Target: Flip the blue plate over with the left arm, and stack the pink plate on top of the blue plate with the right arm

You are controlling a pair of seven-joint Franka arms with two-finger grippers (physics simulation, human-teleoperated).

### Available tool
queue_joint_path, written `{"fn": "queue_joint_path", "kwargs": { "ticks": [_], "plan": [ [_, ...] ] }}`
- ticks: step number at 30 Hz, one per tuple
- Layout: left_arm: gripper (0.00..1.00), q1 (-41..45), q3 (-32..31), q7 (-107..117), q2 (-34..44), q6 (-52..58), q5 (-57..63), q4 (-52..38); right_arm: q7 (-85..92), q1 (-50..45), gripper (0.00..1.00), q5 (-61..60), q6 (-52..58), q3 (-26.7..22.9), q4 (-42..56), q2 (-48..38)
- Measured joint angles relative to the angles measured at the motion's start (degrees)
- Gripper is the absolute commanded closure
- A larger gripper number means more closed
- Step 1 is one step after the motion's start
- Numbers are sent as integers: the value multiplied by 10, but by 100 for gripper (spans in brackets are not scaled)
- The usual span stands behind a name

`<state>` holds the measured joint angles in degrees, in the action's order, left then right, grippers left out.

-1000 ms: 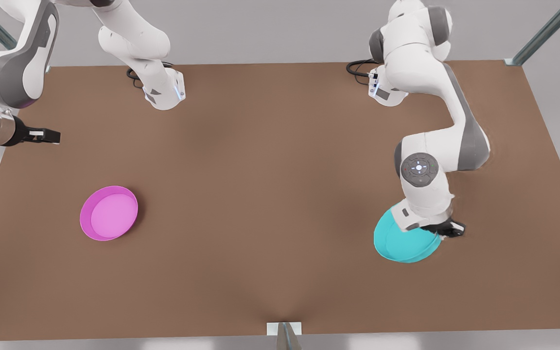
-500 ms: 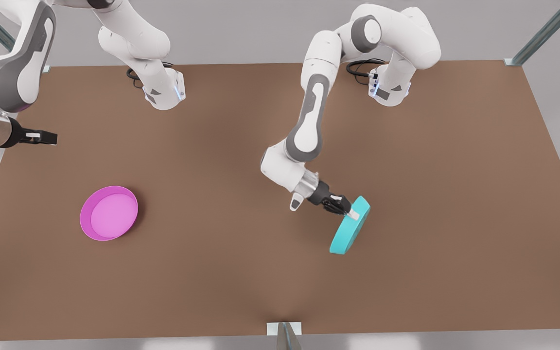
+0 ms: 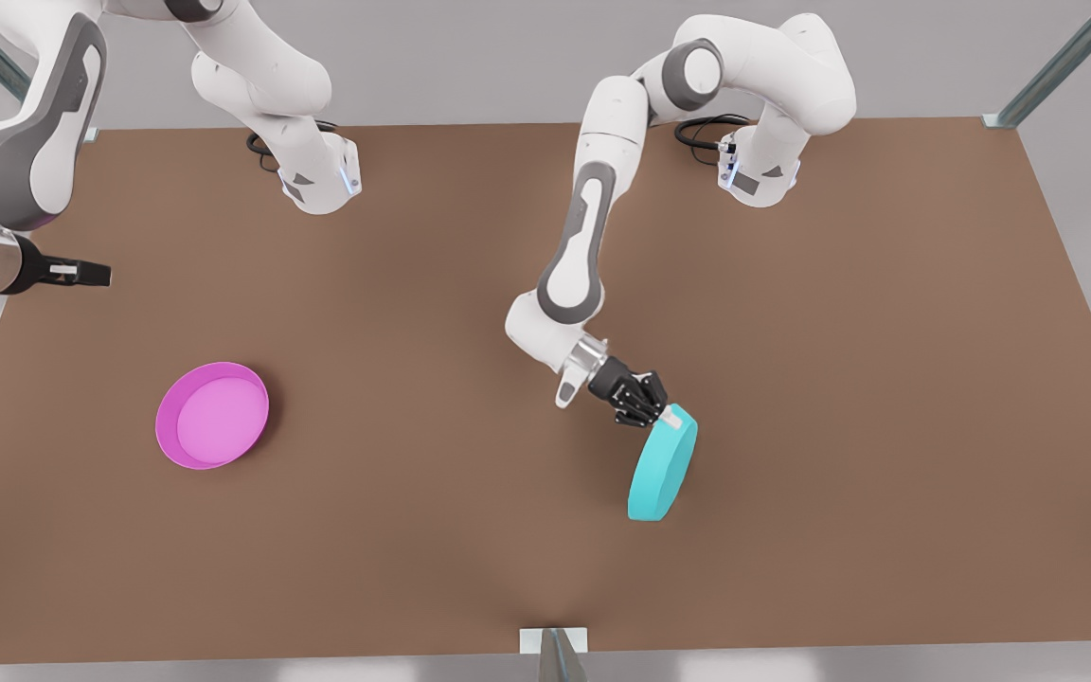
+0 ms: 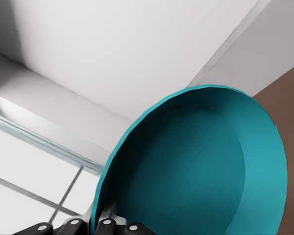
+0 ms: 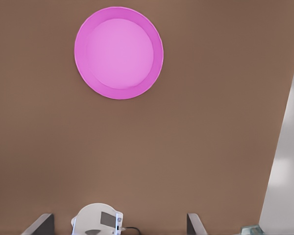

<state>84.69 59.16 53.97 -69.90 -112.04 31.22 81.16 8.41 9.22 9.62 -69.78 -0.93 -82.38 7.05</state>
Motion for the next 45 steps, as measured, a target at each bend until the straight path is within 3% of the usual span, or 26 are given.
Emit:
{"fn": "queue_joint_path", "kwargs": {
  "ticks": [23,24,27,30,35,38,39,42,45],
  "plan": [
    [79,30,-20,266,-74,-4,126,21,0,3,0,-7,6,-17,1,16],
    [61,30,-22,274,-75,-4,126,20,0,3,0,-7,7,-17,1,17],
    [22,31,-23,293,-76,-2,125,17,-1,3,0,-7,10,-17,1,20],
    [17,31,-59,309,-59,15,116,-7,-2,3,0,-7,11,-17,1,21],
    [17,31,-166,327,18,86,-38,-110,-2,4,0,-7,12,-17,0,22],
    [17,31,-213,325,116,144,-164,-146,-3,4,0,-9,12,-17,-1,23],
    [3,26,-218,317,165,167,-211,-147,-3,4,0,-10,11,-17,-3,23],
    [0,-109,-194,252,336,259,-343,-151,-3,5,0,-22,-5,-17,-45,19],
    [0,-220,-91,138,395,342,-409,-148,-2,14,0,-28,-57,-17,-75,60]
  ]
}}
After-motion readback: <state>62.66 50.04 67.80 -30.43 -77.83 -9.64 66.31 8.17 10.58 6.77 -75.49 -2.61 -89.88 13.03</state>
